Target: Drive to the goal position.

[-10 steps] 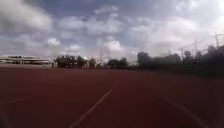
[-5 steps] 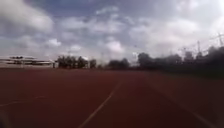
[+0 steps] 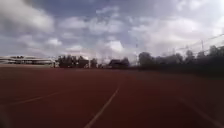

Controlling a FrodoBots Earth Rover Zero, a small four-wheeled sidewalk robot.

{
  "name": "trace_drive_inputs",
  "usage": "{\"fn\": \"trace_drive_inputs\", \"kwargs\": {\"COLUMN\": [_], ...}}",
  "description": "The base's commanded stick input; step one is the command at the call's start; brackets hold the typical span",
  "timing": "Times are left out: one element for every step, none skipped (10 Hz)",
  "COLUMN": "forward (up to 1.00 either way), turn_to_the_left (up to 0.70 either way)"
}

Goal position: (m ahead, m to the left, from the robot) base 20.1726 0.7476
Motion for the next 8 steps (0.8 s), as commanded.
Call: {"fn": "trace_drive_inputs", "kwargs": {"forward": [0.70,0.70,0.70,0.70,0.70,0.70,0.70,0.70], "turn_to_the_left": [-0.27,-0.35,-0.35,-0.35,-0.35,-0.35,-0.35,-0.35]}}
